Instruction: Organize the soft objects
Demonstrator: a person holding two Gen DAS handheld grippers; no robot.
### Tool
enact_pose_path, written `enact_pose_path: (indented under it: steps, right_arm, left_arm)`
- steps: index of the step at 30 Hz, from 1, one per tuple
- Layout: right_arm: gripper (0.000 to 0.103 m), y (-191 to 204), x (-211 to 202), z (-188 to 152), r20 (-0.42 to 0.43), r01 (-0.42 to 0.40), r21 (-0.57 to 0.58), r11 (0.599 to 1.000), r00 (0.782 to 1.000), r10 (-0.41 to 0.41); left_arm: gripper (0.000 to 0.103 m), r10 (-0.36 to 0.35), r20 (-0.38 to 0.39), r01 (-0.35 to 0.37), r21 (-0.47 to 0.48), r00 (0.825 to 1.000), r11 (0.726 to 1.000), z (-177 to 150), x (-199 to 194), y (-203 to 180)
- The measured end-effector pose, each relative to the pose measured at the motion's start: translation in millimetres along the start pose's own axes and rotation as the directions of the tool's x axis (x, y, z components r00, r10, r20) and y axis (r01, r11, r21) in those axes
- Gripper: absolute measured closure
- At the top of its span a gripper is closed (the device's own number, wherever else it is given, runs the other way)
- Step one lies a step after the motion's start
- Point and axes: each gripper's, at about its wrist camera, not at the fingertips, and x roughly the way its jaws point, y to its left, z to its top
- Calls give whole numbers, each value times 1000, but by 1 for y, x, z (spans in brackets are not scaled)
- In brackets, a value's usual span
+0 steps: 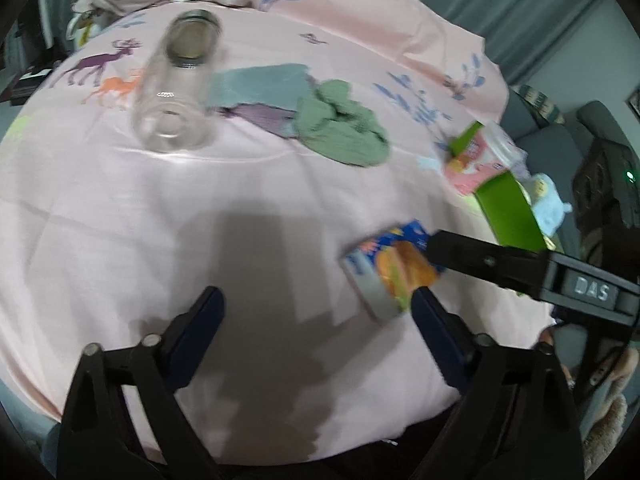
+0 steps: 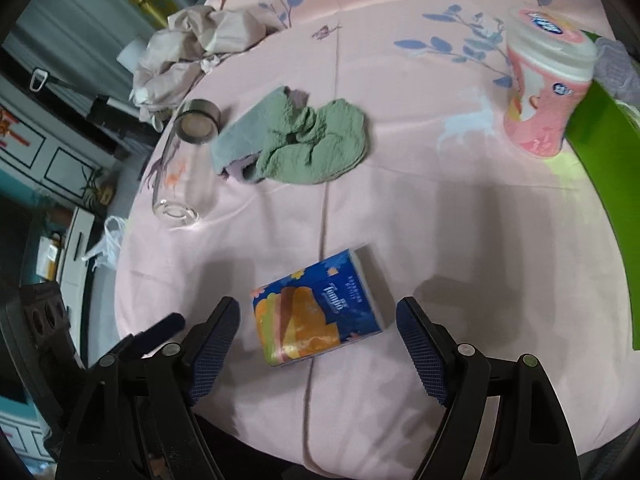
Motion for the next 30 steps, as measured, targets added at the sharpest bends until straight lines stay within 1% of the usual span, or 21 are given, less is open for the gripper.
enact_pose_path:
  steps: [1, 2, 3, 4, 5, 6, 7, 8, 10, 11, 12, 14, 17, 22, 26, 30]
  right_arm:
    - [21, 0, 1, 0, 3, 2, 1, 1000, 1000, -2]
    - [21, -1, 1, -1, 5, -2, 5, 1000, 1000, 2]
    - [23, -4, 1, -2, 6, -20, 15, 1000, 1000, 20]
    - [28, -4, 3, -1, 4, -34, 20, 999, 999, 34]
    - [31, -6, 5, -2, 0, -53, 26, 998, 999, 53]
    - [36, -8, 8, -2, -8, -62, 32, 998, 998, 62]
    - [40, -9, 9, -3, -11, -60, 35, 998, 998, 60]
    - [41, -10, 12, -4, -14, -51, 34, 998, 999, 51]
    - [47, -11, 16, -5, -18, -43, 36, 998, 999, 44]
    - [50, -11, 18, -6, -21, -45, 34, 998, 999, 46]
    - [53, -12, 20, -7, -25, -54, 32, 998, 998, 55]
    - [54, -12, 19, -8, -16, -52, 25, 998, 999, 52]
    - [54, -12, 12, -8, 6, -45, 13, 999, 999, 45]
    - [54, -20, -22, -2, 105, -36, 18, 999, 994, 34]
    - [54, -32, -58, 3, 208, 7, 42, 999, 978, -16]
    - [54, -53, -99, 9, 309, 57, 91, 994, 947, -83]
  left_arm:
    - [24, -18, -7, 18, 3, 1000, 1000, -2, 2, -4]
    - [28, -45, -17, 45, 11, 999, 999, -3, 5, -9]
    - [35, -61, -23, 62, 18, 998, 998, -4, 7, -13]
    - [39, -79, -32, 80, 21, 996, 997, -5, 10, -16]
    - [43, -92, -38, 93, 21, 995, 995, -6, 13, -20]
    - [50, -99, -43, 100, 16, 994, 995, -6, 16, -21]
    - [55, -101, -48, 102, 14, 994, 995, -6, 18, -22]
    - [58, -105, -56, 106, 11, 993, 994, -6, 22, -24]
    - [68, -123, -71, 124, 9, 990, 992, -6, 26, -26]
    - [69, -128, -79, 129, 7, 989, 992, -6, 28, -26]
    - [70, -114, -79, 115, 11, 990, 993, -7, 29, -28]
    - [70, -101, -61, 104, 33, 993, 994, -5, 28, -32]
    - [70, -105, -41, 107, 35, 994, 994, 2, 25, -38]
    - [70, -111, 9, 109, 137, 994, 985, 17, 18, -71]
    - [70, -153, 31, 141, 232, 988, 962, 29, 18, -111]
    - [70, -212, 44, 188, 316, 976, 930, 43, 19, -155]
